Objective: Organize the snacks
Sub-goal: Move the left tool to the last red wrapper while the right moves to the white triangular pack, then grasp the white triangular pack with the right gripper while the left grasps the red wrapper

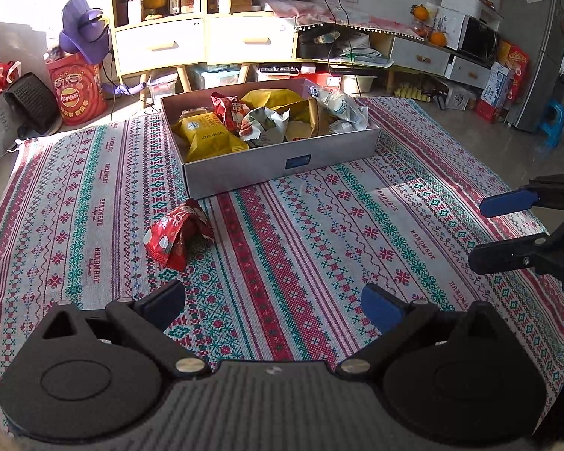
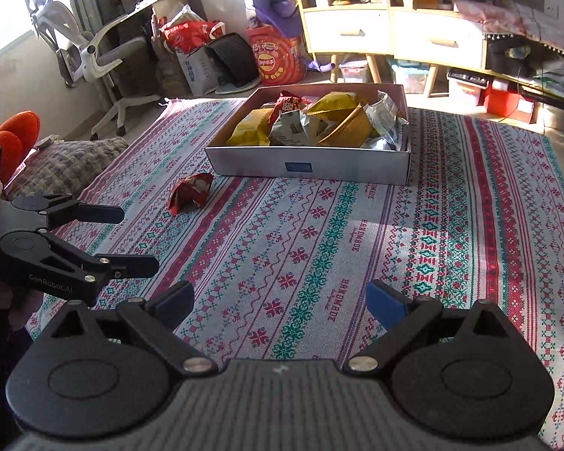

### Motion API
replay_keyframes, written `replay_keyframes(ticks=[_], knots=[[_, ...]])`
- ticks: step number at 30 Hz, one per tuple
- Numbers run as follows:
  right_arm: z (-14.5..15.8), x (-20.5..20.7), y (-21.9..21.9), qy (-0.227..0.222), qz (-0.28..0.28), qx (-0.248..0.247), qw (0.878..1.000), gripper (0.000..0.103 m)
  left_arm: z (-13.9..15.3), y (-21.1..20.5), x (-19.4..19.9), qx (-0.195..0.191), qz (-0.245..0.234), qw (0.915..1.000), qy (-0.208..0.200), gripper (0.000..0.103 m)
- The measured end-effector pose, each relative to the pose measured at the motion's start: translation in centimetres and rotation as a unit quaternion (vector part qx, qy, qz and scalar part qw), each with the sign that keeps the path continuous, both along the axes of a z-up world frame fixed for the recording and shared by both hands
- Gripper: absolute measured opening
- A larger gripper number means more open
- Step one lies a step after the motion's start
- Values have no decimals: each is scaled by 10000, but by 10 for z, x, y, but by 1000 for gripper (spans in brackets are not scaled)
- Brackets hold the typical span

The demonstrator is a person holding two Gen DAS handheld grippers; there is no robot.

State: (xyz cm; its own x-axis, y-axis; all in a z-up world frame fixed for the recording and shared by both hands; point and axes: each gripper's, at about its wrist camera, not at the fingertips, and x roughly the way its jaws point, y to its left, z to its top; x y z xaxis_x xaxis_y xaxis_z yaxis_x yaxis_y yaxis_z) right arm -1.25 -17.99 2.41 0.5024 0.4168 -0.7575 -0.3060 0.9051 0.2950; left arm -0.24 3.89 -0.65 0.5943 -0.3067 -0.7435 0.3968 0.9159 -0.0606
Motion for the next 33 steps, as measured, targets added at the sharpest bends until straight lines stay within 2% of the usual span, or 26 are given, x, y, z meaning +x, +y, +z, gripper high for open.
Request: replay_keyframes(ticks=[5,10,14,17,22,27,28,29,33], knots=[[-4,-21,6,-132,587,40,9982,97,-10,-6,-15,177,-255,9995,-39,102],[-5,-34,11,-154,1085,172,9938,97,-19,-10,-21,218,-351,9991,97,102],[-5,-41,21,-87,1535,199,9879,97,-23,-12,-22,265,-374,9989,126,102],[-7,-46,30,-43,1878,72,9822,92,-24,-12,-21,299,-367,9988,121,102],[-15,-52,41,-31,2177,-296,9756,81,-25,-11,-20,343,-320,9989,86,102],[-23,-54,48,-124,2227,-781,9717,55,-28,-8,-15,399,-195,9990,-7,102],[-24,-54,49,-135,2237,-830,9710,53,-29,-7,-13,413,-158,9990,-26,102],[-24,-54,49,-157,2229,-840,9711,43,-30,-6,-11,422,-119,9990,-44,102],[-22,-53,50,-251,2139,-969,9717,37,-33,0,-2,452,79,9988,-167,102]])
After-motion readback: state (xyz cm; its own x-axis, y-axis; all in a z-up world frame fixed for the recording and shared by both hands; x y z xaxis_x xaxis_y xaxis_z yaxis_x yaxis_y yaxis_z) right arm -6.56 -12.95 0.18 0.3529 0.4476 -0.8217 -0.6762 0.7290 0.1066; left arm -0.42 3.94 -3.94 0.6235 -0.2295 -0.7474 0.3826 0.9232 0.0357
